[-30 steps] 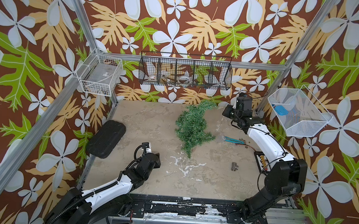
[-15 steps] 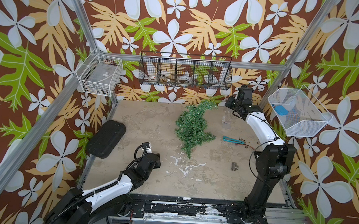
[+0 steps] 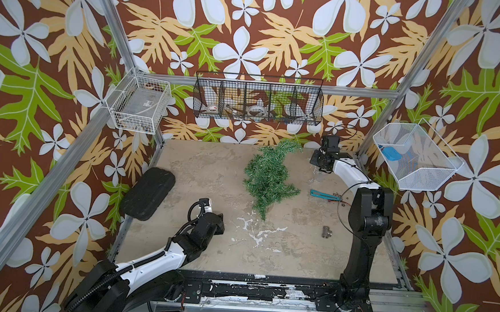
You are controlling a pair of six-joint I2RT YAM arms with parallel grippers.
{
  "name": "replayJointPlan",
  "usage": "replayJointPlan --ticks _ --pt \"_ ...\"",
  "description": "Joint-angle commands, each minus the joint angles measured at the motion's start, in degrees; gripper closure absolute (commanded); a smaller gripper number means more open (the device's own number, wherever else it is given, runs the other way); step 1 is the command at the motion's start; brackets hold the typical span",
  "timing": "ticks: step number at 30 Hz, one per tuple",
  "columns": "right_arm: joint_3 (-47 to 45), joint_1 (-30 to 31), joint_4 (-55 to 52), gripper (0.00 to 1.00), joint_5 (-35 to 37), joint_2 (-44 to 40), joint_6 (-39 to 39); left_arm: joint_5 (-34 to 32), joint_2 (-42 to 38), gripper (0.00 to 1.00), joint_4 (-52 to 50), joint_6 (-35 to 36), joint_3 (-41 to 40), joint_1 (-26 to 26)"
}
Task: Remove string lights from the small christmas tree
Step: Place the light string at the center of the board.
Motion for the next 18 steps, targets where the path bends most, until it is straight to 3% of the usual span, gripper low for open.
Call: replayJointPlan --ticks 1,7,10,13,18 --pt "0.7 -0.2 -0.9 1.0 2.3 0.8 -1.0 -0.1 0.1 0.44 0.9 0.4 0.4 0.1" --pt "1.3 -1.2 -2.2 0.98 3.9 1.5 -0.9 0.0 1.1 0.44 0.7 0.5 0.8 0.2" --pt "1.2 -1.7 -2.9 0.92 4.1 1.5 -0.3 0.0 1.2 0.44 0.4 0.5 1.0 0.2" --pt "1.1 -1.9 -3.3 0.82 5.6 1.3 0.2 0.0 1.0 0.44 0.4 0.6 0.9 0.2" --pt "2.0 -2.4 -4.8 0.55 7.8 0.4 1.9 0.0 0.6 0.44 0.5 0.5 0.7 0.2"
